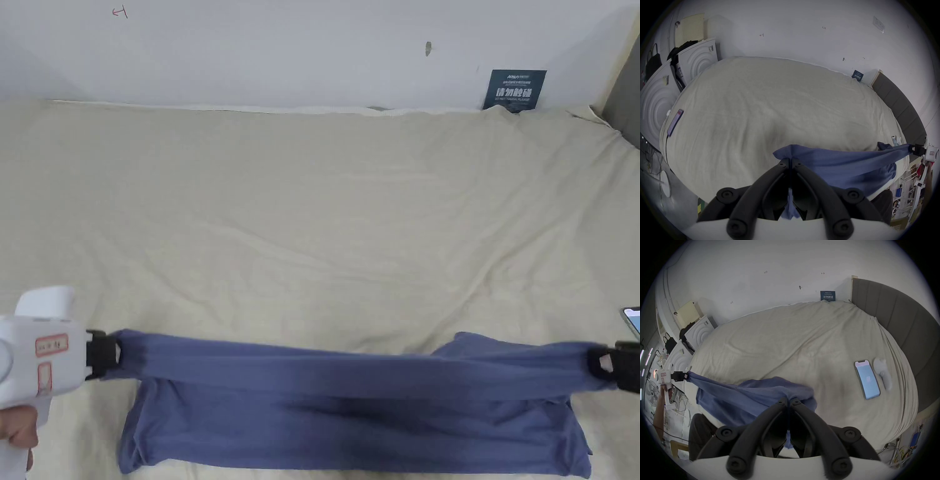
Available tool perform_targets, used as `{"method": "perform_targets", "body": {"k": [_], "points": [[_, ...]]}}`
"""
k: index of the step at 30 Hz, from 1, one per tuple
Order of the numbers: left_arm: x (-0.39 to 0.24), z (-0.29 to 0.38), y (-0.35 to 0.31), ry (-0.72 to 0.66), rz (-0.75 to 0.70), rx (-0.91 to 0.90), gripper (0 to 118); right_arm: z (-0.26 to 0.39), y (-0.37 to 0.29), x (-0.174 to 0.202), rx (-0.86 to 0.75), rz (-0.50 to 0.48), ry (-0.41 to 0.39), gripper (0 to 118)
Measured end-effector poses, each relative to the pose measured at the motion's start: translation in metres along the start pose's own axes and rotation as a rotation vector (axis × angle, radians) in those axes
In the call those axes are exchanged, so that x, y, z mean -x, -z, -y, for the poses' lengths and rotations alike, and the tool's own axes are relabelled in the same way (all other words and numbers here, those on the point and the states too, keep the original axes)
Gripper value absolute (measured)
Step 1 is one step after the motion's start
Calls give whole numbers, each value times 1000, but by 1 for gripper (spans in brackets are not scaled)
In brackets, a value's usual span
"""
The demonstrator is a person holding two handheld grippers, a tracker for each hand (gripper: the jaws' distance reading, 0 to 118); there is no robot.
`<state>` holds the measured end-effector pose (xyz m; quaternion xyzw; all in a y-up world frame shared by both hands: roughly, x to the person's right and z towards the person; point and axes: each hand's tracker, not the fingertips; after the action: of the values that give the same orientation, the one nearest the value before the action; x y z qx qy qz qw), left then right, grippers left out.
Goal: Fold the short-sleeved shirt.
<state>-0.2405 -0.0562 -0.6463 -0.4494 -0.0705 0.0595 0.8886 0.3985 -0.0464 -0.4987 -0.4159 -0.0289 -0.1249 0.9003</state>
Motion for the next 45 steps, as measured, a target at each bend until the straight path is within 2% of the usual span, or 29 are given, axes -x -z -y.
{"method": "perform_targets", "body": {"k": [6, 12, 20, 21, 22, 23, 24, 27, 29, 30, 31, 32, 33, 35, 37, 40, 45], "points": [[16, 49, 22, -53, -15, 127, 0, 54, 29, -21, 113, 17, 60, 4], [23, 71, 42, -78, -14, 173, 0, 70, 45, -34, 158, 10, 118, 4], [29, 65, 45, -93, -7, 190, 1, 65, 47, -35, 170, 9, 120, 5], [28, 64, 44, -97, -6, 195, 14, 63, 48, -34, 174, 23, 136, 17], [28, 64, 41, -101, -29, 187, 73, 63, 46, -34, 179, 55, 160, 61], [29, 64, 39, -76, -98, 182, 118, 62, 43, -32, 168, 144, 181, 101], [33, 65, 39, -54, -104, 189, 116, 63, 35, -26, 160, 181, 202, 118], [42, 63, 11, -76, -96, 181, 114, 63, 21, -26, 112, 70, 283, 116], [50, 61, -2, -110, -68, 160, 113, 65, 17, -25, 129, 55, 309, 115], [52, 61, -7, -125, -50, 147, 111, 64, 16, -21, 138, 48, 302, 107], [57, 60, -3, -139, -31, 133, 96, 66, 14, -15, 129, 31, 290, 71], [59, 60, -5, -161, 9, 103, 49, 65, 3, -9, 83, 9, 267, 23], [61, 58, -7, -173, 55, 98, 0, 65, 1, -3, 81, 16, 267, 0], [51, 53, -11, -187, 69, 11, 0, 67, 3, 9, 38, 80, 242, 0], [45, 49, -7, -156, 81, 98, 0, 67, -2, 15, 47, 52, 230, 0], [65, 40, 17, -152, 135, 109, 0, 65, -7, 24, 41, 31, 225, 0], [81, 36, 33, -238, 232, 147, 0, 61, -14, 31, 21, 8, 223, 0]]}}
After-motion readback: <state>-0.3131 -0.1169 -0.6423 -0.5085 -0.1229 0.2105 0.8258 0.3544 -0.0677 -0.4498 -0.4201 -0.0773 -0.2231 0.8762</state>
